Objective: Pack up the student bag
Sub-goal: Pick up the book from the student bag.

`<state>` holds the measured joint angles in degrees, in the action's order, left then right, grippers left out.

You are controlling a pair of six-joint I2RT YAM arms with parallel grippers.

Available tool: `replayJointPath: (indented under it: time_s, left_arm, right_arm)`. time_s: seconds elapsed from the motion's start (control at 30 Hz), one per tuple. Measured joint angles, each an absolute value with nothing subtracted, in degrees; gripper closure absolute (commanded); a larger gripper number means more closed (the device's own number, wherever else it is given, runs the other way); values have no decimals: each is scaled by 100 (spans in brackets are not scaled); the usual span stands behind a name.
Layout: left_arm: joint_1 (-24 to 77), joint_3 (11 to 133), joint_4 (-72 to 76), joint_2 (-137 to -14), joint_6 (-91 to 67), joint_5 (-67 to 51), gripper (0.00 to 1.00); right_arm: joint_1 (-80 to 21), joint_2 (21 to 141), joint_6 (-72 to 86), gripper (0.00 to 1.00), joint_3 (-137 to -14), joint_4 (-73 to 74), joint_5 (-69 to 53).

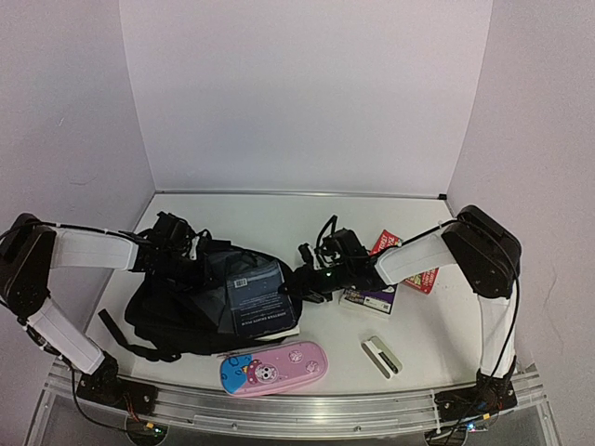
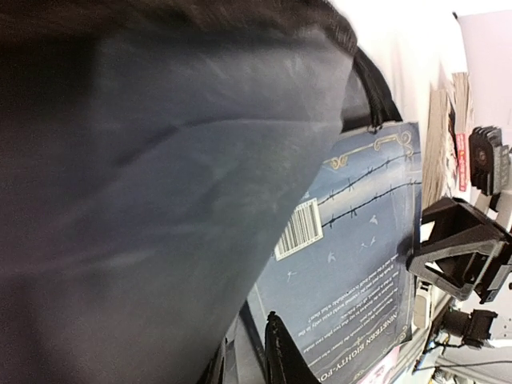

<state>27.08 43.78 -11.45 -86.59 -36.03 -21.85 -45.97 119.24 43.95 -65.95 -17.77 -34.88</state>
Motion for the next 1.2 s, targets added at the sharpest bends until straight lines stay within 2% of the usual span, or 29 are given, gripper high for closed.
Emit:
replayJointPath:
  time_s: [0.3,0.43,0.5,0.7,0.77,0.97,1.1,1.2]
  left_arm:
    - [2710,4272,-385,-9520,-3610,-2789,88]
    - [2655,4276,-192,-9645,-3651,-2904,89]
    - [2633,4291,-85,-9701,-3687,-2923,90]
    - [2622,4351,119,-9792,-3755,-2830,88]
    - [2624,4350,132,-9773,-3755,-2777,82]
    - [2839,4339,-45,-9481,-3751,-2454,63]
    - [2963,4341,-388,-8807,-3741,-2302,39]
    - [2986,4375,-500,-8155,-3744,-2191,26]
  right_arm:
    - [-4652,12192,4472,54,-6858,-1946,-3663]
    - [-4652,12255,4517,57,-6994,-1795,-3674]
    - [-4652,12290,4553,63,-7072,-1713,-3656]
    - [-4652,12321,4749,94,-7105,-1610,-3474]
    - [-4658,12303,4831,100,-7102,-1605,-3415]
    - [-4846,11992,4949,100,-6854,-1694,-2933]
    - [-5015,11608,5015,100,-6583,-1677,-2710]
    - [-5073,11291,5069,100,-6393,-1674,-2623]
